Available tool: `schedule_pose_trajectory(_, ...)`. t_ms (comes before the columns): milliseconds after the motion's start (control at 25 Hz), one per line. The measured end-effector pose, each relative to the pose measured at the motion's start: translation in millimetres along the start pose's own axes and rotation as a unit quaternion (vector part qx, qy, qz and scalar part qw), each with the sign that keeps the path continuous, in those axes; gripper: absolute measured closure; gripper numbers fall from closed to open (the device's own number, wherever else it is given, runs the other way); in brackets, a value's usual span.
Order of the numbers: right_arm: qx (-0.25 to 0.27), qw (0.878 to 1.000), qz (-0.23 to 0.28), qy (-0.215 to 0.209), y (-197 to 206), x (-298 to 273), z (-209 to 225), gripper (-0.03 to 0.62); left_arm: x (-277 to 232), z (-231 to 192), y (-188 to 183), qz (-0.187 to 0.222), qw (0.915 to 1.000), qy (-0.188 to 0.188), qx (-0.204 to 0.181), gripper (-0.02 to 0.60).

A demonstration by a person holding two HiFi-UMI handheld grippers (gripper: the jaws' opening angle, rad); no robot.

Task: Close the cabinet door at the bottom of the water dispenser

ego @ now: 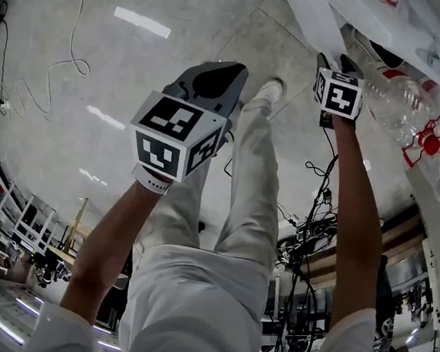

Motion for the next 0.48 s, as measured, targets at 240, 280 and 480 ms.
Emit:
schedule_pose_trajectory(240,-0.007,1.0,0.005,0.007,-9,-3,22,0.355,-1,9,-7,0.003,1.0,-0.003,-0.006,0.581)
schedule_pose_trajectory(280,-0.01,1.0,0.007,0.008,-10,-3,26,0.355,-1,11,-8,0.005,1.0,-0.003,-0.006,0.58)
schedule_pose_trajectory(480,-0.022,1.0,0.01,0.014,-22,-5,47,0.355,-6,15,-12,0.006,0.9999,-0.005,-0.008,0.581)
Point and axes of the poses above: the fingertips, and each gripper's own axes: x backward along the fingers, z to its right, y out of its underside, the point moved 9 cm from there along x, backward along the fingers, and after that the axes turned 13 degrees about -z, right-handed, at the moved point
